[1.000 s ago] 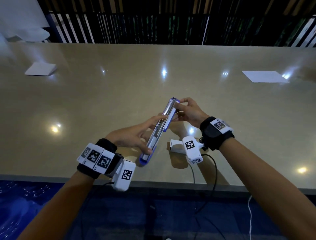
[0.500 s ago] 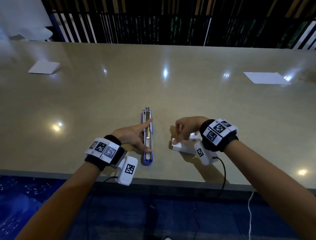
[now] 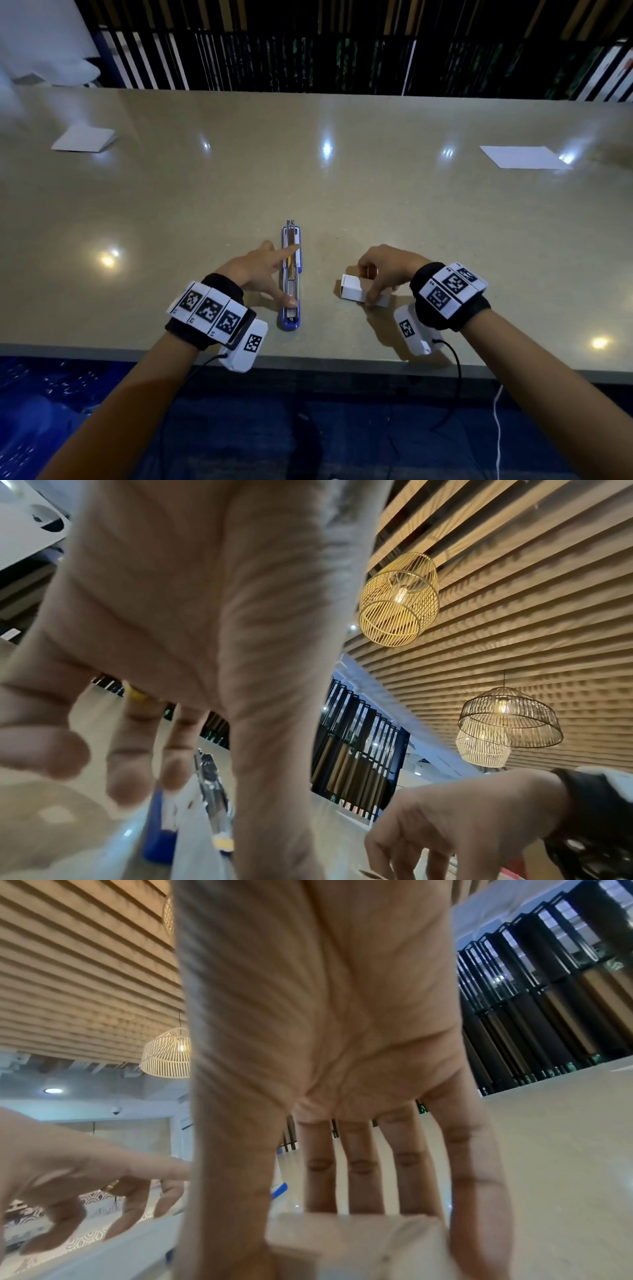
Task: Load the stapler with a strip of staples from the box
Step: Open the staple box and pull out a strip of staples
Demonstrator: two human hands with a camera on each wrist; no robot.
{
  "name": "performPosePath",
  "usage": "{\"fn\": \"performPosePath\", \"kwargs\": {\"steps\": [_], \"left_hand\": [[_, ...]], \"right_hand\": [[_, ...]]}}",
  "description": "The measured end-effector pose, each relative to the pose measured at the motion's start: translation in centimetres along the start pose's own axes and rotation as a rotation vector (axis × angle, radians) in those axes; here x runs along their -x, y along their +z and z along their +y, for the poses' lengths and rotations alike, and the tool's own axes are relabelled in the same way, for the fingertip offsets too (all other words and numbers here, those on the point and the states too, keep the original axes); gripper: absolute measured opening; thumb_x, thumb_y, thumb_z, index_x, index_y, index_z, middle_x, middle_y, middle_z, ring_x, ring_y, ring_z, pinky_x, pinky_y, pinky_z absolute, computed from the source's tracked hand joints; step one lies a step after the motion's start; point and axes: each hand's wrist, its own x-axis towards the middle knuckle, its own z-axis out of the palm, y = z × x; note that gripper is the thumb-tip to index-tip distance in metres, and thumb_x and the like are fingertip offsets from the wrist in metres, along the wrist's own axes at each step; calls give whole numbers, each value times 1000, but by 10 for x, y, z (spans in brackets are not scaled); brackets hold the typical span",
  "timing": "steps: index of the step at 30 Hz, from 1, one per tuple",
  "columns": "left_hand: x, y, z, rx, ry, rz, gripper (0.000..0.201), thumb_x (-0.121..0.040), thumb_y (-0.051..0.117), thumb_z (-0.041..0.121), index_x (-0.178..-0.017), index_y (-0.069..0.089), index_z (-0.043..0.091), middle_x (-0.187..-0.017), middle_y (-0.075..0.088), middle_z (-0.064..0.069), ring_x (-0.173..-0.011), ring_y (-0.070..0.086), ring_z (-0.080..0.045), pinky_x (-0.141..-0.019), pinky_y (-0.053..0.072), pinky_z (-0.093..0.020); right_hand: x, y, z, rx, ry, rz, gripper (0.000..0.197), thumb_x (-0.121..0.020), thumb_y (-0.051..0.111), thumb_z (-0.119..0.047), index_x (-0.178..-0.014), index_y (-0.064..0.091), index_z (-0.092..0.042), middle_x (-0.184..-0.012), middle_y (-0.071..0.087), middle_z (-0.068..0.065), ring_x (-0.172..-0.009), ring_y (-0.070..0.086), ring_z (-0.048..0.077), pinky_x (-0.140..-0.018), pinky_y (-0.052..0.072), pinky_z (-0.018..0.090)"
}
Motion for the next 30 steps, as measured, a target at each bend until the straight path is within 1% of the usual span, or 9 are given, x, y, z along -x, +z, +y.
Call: {"fn": "performPosePath", "kwargs": {"steps": [3,6,10,13,15,20,24,27,30], "left_hand": [[2,6,5,20,102,207,84,-82,70,37,-152,25,25,-136,31,-8,-131,30,-26,-114,32,-43],[2,13,19,117,299,373,58,-94,54,33,-147,38,16,-137,39,-9,-129,39,-22,-111,35,-33],[-4,16,33,161,434,341,57,-86,67,31,-138,49,18,-134,53,-1,-119,52,-15,-96,47,-27],[-10,16,38,248,490,448,42,-83,71,20,-124,62,14,-121,63,-2,-106,57,-11,-77,49,-14],[-12,15,40,286,501,520,36,-81,73,14,-116,66,10,-115,68,-5,-100,60,-11,-72,47,-9],[-15,17,39,444,452,589,33,-77,77,11,-108,66,6,-110,71,-10,-98,68,-13,-78,53,-13],[-17,16,38,548,463,578,27,-86,67,9,-112,59,5,-112,68,-10,-98,66,-18,-83,53,-18],[-19,18,36,468,485,614,17,-94,54,10,-111,56,8,-110,64,-4,-89,63,-9,-71,49,-11],[-21,17,35,421,487,718,15,-96,50,9,-103,61,4,-102,63,-4,-83,58,-8,-75,51,-20]], "right_hand": [[2,0,0,-54,-41,87,36,-65,84,-16,-94,63,-12,-96,57,3,-80,54,19,-48,38,19],[1,-2,-5,-88,-137,250,40,-65,84,-15,-100,67,-9,-92,59,4,-82,55,19,-54,39,20],[-3,-4,-14,-221,-233,395,32,-61,85,-10,-88,68,-14,-89,68,6,-81,61,19,-67,51,31],[-5,-4,-15,-267,-269,456,31,-60,86,-13,-86,69,-15,-92,72,7,-85,64,20,-74,53,36],[-6,-2,-14,-290,-266,482,34,-58,87,-14,-86,69,-15,-91,73,8,-85,66,23,-74,55,39],[-10,4,-10,-333,-253,512,37,-55,88,-14,-86,67,-15,-90,70,6,-84,64,23,-75,56,45],[-12,8,-6,-437,-265,549,39,-60,86,-7,-92,63,-7,-94,67,7,-89,63,27,-78,57,49],[-13,8,-4,-510,-293,558,38,-64,83,-2,-90,56,-12,-93,62,3,-87,59,25,-80,57,45],[-14,8,-4,-559,-338,546,40,-66,80,3,-88,52,-15,-93,61,6,-87,57,25,-78,56,34]]}}
